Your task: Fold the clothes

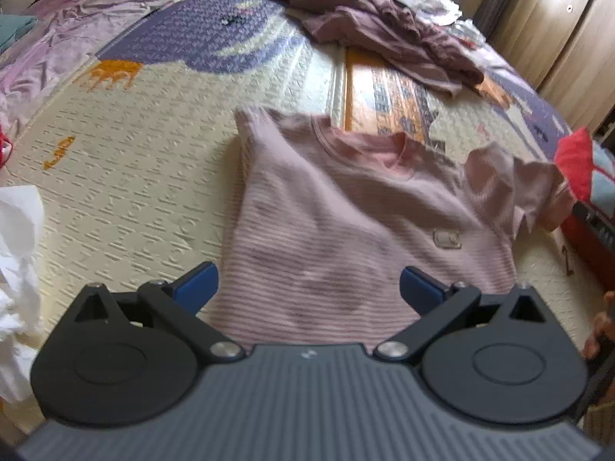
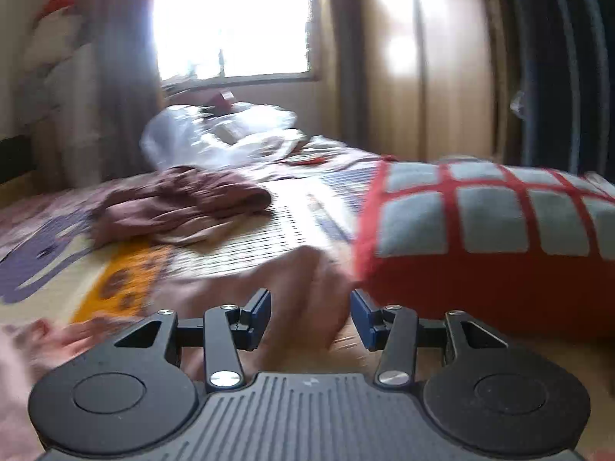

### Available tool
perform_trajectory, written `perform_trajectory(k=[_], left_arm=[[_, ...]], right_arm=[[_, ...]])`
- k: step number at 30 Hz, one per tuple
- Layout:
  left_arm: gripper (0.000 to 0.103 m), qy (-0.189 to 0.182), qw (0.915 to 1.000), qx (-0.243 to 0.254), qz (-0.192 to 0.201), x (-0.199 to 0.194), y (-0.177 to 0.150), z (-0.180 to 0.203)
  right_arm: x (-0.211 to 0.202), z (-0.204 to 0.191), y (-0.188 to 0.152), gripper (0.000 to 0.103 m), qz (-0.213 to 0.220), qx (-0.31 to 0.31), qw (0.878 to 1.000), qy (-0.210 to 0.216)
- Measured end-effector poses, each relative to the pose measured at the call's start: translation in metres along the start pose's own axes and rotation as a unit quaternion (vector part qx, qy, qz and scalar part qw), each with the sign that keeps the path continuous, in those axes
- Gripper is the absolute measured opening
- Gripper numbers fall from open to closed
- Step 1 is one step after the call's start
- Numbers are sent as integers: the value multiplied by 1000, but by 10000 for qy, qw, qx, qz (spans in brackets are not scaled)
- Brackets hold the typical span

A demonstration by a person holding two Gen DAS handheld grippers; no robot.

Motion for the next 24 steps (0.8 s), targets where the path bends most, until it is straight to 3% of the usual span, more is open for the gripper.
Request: perform_trajectory(k=[2,5,7,13,16,18,24], left_arm=[[103,135,9998,115,-90,10,-6,4],[103,373,9989,265,-68,22,-9,9],[103,443,9986,299,-54,28,-10,12],[103,792,9939,762,109,36,-22,19],[103,788,9941,737,138,35,-23,19],[103,776,9946,686,118,35,-21,18],[103,833,9941,673,155,38,-21,18]], right_arm=[[13,7,-18,50,-250,184,9995,22],[33,10,-26,50,-774,497,9943,548],[40,14,-22,51,-771,634,9926,697],[59,19,-16,51,-765,439,9941,631],[66,11,-13,34,-797,146,9941,722],[69,5,-14,9,-840,-31,9936,749],[49,-3,7,3,-467,-634,9953,572]])
Point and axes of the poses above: each gripper's, at about its wrist camera, not at the fingertips, and x roughly the way its jaws point, z to its right, y to its top, the point moved 9 cm from there along x, roughly the way its jaws point, and after that the axes turned 7 degrees about -x, right-handed, at the moved point
